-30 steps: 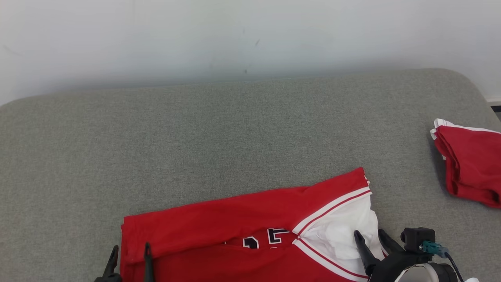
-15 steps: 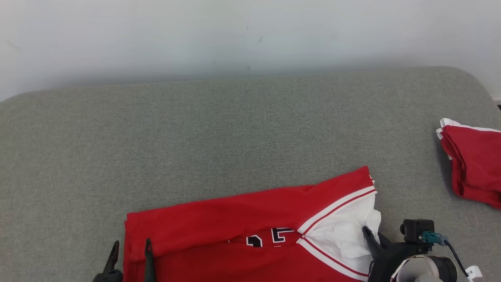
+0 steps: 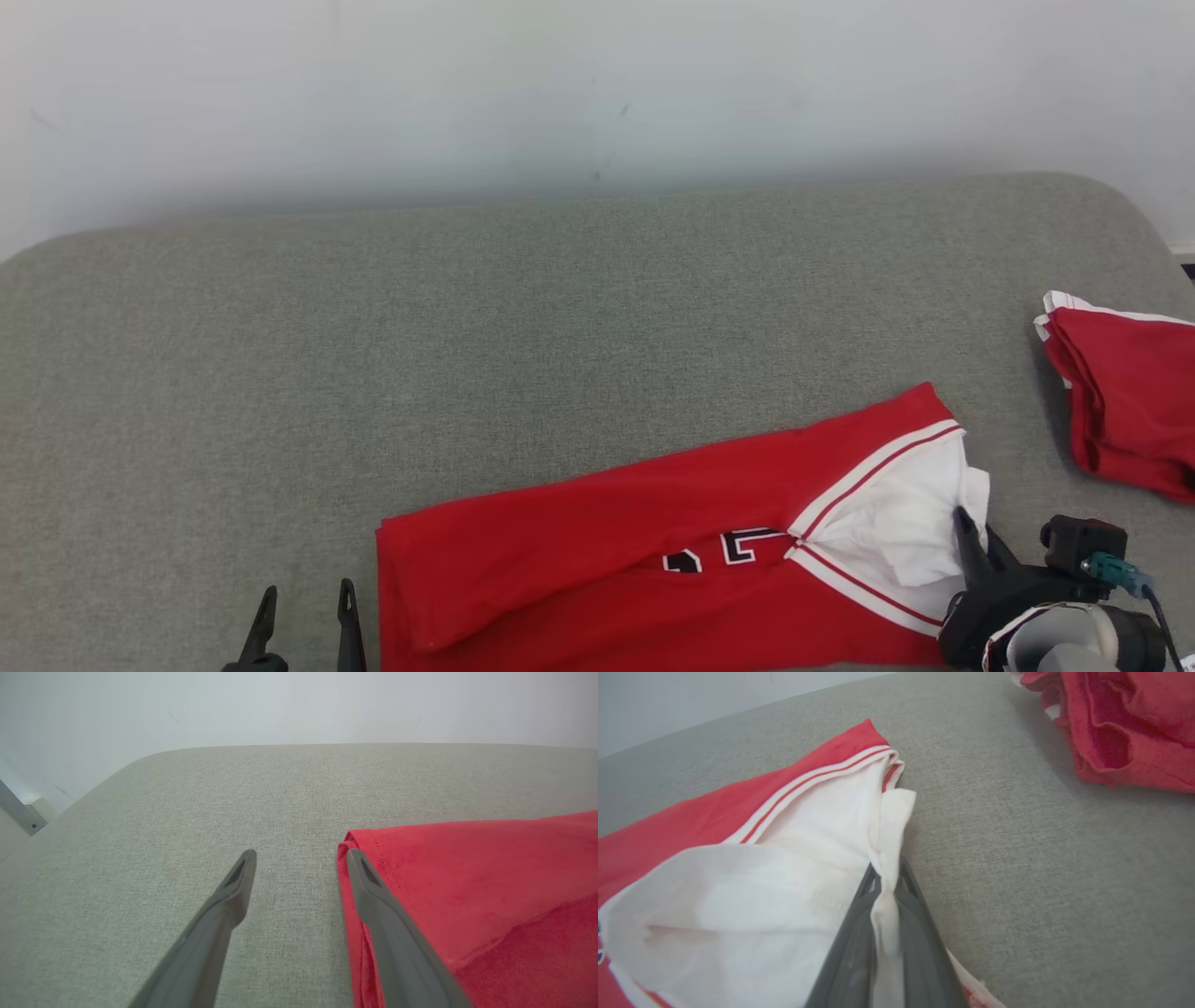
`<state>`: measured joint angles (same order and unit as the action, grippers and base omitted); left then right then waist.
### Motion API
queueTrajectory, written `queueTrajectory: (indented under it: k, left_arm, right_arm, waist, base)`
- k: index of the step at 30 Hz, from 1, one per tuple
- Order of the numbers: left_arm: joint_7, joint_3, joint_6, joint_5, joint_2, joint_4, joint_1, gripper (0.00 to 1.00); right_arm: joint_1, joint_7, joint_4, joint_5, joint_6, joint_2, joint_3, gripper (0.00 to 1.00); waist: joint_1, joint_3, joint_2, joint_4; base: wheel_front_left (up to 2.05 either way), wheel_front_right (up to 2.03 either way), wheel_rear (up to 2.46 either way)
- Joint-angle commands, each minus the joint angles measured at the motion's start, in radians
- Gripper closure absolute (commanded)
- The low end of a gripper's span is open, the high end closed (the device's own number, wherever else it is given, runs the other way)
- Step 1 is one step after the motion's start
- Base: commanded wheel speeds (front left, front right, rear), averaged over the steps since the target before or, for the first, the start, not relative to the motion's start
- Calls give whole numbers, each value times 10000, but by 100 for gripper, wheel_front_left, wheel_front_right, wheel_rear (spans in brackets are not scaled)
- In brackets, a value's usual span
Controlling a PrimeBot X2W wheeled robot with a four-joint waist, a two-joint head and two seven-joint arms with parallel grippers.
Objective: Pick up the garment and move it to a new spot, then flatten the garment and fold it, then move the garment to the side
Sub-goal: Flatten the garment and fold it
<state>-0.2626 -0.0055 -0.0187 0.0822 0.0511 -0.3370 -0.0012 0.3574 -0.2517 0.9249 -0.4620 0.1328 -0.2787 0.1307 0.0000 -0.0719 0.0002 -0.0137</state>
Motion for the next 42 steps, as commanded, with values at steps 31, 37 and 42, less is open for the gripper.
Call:
queueTrajectory:
  k: [31, 37, 42]
  left_arm:
    - [-27, -560, -33, 199, -8, -173, -163, 0]
    - [-27, -855, -74, 271, -8, -195, -249, 0]
    - [-27, -1003, -116, 302, -9, -197, -327, 0]
  right_arm:
    - [-1834, 1995, -6399, 456, -36, 1253, 4295, 100]
    - [-1239, 2168, -5986, 309, -36, 1475, 5141, 100]
    - [-571, 1885, -5207, 498, -34, 1787, 5505, 100]
  waist:
    - [0, 151, -2, 609]
    - [0, 64, -2, 1359]
    - [0, -20, -2, 1803]
  base:
    - [0, 0, 0]
    - [0, 0, 0]
    - [0, 0, 0]
